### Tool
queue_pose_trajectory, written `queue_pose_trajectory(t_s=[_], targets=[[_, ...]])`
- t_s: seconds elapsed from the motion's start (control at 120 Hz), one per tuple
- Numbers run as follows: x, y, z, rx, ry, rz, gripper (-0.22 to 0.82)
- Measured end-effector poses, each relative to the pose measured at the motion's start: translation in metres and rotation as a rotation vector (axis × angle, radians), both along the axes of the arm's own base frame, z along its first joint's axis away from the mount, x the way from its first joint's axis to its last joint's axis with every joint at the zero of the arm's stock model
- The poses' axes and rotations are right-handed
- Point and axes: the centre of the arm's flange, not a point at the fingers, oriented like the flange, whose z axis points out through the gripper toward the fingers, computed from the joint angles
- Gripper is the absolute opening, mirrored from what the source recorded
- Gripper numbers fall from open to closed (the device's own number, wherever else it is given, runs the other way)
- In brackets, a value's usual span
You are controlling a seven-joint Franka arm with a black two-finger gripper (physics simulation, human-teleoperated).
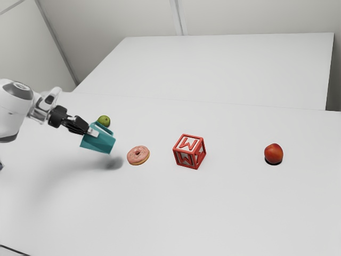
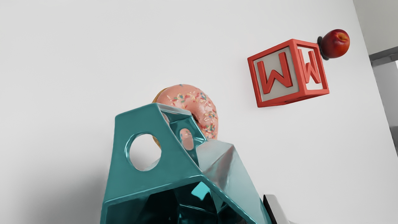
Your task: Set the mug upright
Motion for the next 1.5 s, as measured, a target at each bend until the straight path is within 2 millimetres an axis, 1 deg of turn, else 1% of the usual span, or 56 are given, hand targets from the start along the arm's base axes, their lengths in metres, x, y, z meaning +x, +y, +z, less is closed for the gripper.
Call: queue_pose_trajectory(t_s=[0.092,0.192,0.308,0.433,0.542,0.567,0.625,0.725,0.8,0.858,0.9,0.933,0.967,1.058,1.108,1.15,1.3,1.5], targets=[[0.002,-0.024,0.032,0.095,-0.012,-0.079,-0.17],[0.005,-0.051,0.052,0.197,0.007,-0.145,-0.17],[0.012,-0.08,0.062,0.321,0.047,-0.193,-0.18],[0.022,-0.109,0.064,0.471,0.077,-0.221,-0.18],[0.029,-0.137,0.061,0.605,0.096,-0.249,-0.18],[0.029,-0.144,0.056,0.629,0.103,-0.256,-0.18],[0.025,-0.162,0.038,0.668,0.121,-0.267,-0.18],[0.019,-0.193,0.016,0.712,0.12,-0.269,-0.18],[0.013,-0.214,0.005,0.731,0.107,-0.262,-0.18],[0.008,-0.226,-0.001,0.74,0.099,-0.249,-0.18],[0.003,-0.228,-0.004,0.744,0.095,-0.23,-0.18],[0.001,-0.224,-0.006,0.746,0.096,-0.205,-0.18],[0.0,-0.215,-0.007,0.747,0.101,-0.171,-0.18],[-0.006,-0.183,-0.008,0.752,0.121,-0.071,-0.18],[-0.008,-0.174,-0.01,0.756,0.131,-0.037,-0.18],[-0.01,-0.173,-0.012,0.758,0.136,-0.021,-0.18],[-0.016,-0.182,-0.022,0.76,0.153,0.007,-0.18],[-0.019,-0.18,-0.029,0.755,0.178,0.059,-0.18]])
